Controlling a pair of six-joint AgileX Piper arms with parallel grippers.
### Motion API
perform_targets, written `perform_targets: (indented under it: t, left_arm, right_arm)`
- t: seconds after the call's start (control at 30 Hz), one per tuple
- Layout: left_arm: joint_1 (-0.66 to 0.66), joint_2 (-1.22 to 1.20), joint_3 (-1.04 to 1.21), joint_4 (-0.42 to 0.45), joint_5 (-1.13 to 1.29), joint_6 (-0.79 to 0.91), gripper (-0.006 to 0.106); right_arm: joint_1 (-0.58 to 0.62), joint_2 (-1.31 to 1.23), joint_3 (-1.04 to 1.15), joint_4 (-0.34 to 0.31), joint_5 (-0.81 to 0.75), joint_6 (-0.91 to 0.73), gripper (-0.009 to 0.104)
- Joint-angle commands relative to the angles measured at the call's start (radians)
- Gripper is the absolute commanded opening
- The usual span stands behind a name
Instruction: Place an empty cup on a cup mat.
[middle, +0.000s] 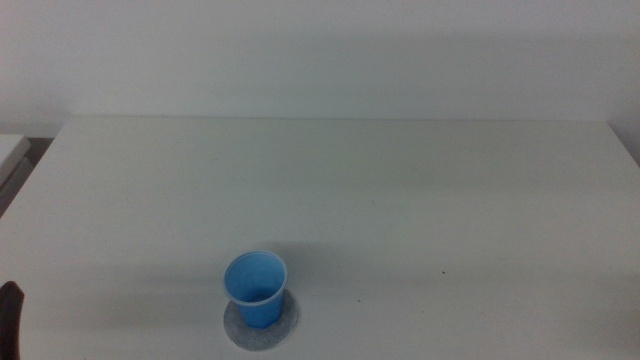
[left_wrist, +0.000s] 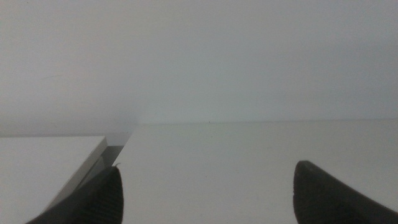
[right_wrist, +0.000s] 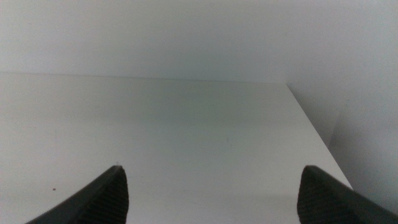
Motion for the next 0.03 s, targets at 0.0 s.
perform_targets:
  t: [0.0]
  left_arm:
    - [0.000,-0.004,0.000,0.000,-0.011,-0.008,0.094]
  right_arm:
    - [0.002,-0.005,0.003,-0.007,-0.007,-0.004,0.093]
